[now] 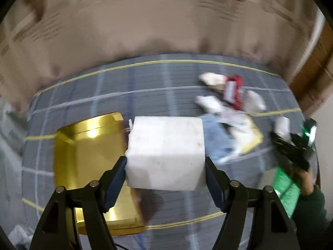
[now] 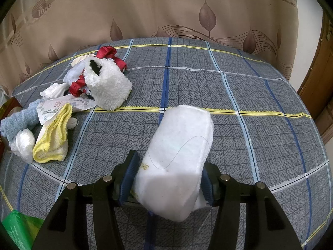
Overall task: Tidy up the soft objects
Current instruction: 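Lift the white block with the left gripper and carry it over the gold tin tray, then lower the block into the gold tray, open the left gripper and withdraw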
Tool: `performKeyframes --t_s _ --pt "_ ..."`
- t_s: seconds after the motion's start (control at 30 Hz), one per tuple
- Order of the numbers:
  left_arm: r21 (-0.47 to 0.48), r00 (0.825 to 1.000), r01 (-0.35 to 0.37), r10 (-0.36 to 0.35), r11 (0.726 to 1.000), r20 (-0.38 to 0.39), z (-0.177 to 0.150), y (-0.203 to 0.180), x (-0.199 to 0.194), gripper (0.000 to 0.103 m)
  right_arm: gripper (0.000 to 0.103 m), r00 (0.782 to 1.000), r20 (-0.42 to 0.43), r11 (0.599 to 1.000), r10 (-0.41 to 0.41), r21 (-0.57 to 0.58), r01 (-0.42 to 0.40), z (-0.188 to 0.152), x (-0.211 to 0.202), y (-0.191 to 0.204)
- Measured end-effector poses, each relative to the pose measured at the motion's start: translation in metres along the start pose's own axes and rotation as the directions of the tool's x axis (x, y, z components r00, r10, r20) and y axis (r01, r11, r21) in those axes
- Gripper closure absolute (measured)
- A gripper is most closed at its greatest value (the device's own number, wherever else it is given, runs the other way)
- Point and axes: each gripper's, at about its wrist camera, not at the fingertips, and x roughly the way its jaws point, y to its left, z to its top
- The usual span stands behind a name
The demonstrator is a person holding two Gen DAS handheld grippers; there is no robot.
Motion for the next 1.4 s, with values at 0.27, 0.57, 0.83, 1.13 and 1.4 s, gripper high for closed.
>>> performKeyframes --t_s 0.27,0.57,0.83,1.13,1.4 --pt "-0.157 0.992 -0.116 0.105 0.981 -0.076 -0.019 0.085 0.034 0.03 0.051 1.0 0.0 1.0 0.0 0.0 0.0 -0.001 0.001 0.0" --pt "-0.216 0.982 -0.157 0.129 0.964 -0.137 -0.036 0.119 0.067 0.028 0.051 1.0 0.001 1.0 -0.001 0.0 0.001 -0.001 0.001 0.0" --pt "-0.262 0.979 -0.14 0.095 0.955 -0.178 -0.037 0.133 0.083 0.028 0.051 1.0 0.001 1.0 -0.002 0.0 0.002 0.0 0.001 0.001" --pt "-0.272 0.979 -0.145 0.097 0.951 -0.182 -0.037 0.139 0.085 0.027 0.05 1.0 0.0 1.0 -0.005 -0.003 0.005 0.0 0.002 0.002" --pt "-0.275 0.984 -0.111 0.067 0.955 -0.163 -0.036 0.143 0.084 0.027 0.048 1.0 -0.001 1.0 -0.015 -0.007 0.015 0.0 0.002 0.001"
